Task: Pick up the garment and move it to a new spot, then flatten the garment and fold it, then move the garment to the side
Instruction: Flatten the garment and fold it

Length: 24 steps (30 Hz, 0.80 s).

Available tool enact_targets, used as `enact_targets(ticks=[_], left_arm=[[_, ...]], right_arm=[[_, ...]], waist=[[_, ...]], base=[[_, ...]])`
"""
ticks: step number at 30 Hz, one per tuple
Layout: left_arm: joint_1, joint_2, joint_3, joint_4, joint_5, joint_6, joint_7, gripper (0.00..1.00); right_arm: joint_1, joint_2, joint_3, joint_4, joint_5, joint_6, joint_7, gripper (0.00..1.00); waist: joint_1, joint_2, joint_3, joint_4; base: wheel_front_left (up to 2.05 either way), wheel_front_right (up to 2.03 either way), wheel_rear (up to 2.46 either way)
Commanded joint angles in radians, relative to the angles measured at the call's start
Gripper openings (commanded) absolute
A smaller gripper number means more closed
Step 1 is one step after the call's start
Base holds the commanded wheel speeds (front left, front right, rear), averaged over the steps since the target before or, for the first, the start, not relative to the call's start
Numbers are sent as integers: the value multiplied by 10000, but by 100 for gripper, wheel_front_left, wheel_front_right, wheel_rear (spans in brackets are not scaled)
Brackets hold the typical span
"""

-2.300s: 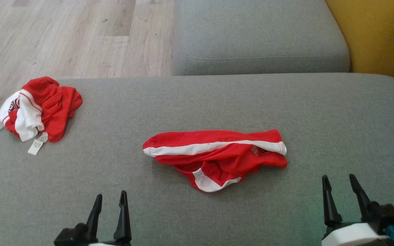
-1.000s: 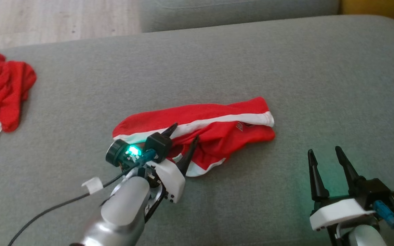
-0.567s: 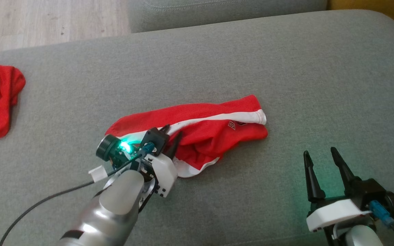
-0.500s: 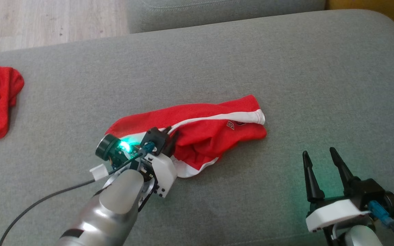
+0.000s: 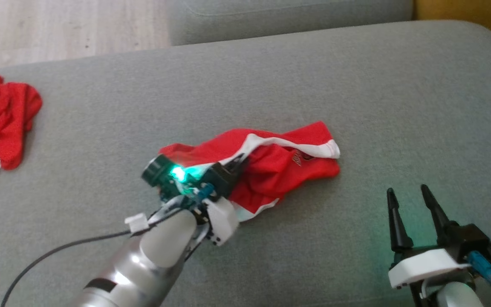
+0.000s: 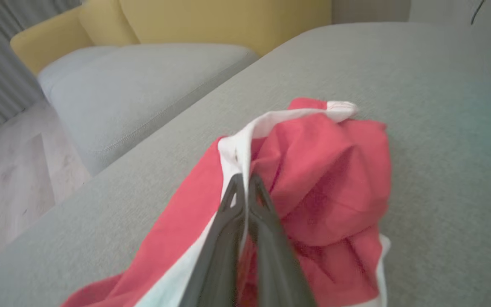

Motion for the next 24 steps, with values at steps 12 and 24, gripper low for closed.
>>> enact_targets(ticks=[12, 24], left_arm=[[943, 596, -776, -1844, 245, -122, 48, 0], [1830, 656, -746, -2041, -92, 493, -20, 47]], right_arm=[[41, -77, 128, -256, 25, 75, -138, 100], [-33, -77, 145, -95, -12, 75, -138, 100]], waist=[[0, 0, -217, 559], [0, 0, -186, 600]], base=[[0, 0, 0], [0, 0, 0]])
